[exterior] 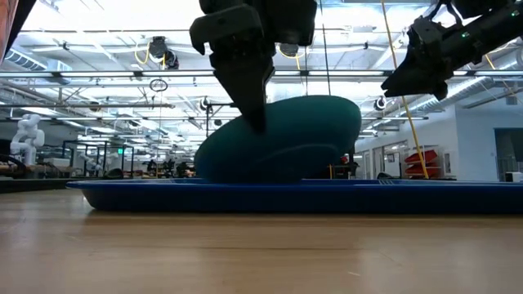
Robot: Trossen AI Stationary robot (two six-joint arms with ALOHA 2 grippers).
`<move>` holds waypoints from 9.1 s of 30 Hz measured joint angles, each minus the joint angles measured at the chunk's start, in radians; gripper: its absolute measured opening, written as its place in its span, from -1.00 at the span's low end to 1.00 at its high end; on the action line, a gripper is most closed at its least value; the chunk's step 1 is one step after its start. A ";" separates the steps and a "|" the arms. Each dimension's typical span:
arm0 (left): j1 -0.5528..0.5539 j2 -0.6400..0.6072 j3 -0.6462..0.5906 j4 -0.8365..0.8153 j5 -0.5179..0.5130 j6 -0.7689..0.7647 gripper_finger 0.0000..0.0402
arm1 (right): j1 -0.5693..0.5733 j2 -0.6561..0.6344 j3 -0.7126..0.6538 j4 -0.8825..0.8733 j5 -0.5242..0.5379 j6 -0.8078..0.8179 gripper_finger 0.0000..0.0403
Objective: Pick and place plate/cup/fork/spoon on tray
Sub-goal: Put the green plate on the blue tray to the left of the yellow fork, then put the brown cup on the blue tray to the top left of the green plate
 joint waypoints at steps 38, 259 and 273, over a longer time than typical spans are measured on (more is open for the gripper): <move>0.011 0.001 0.000 -0.056 -0.018 -0.033 -0.69 | 0.000 0.000 0.000 -0.011 -0.002 0.002 -0.40; 0.647 -0.117 0.145 -0.554 0.161 -0.114 -0.96 | 0.000 0.014 0.000 -0.033 -0.024 -0.106 -0.40; 0.656 -0.055 0.149 -0.556 0.183 -0.063 -0.95 | 0.000 0.014 0.000 -0.033 -0.024 -0.112 -0.40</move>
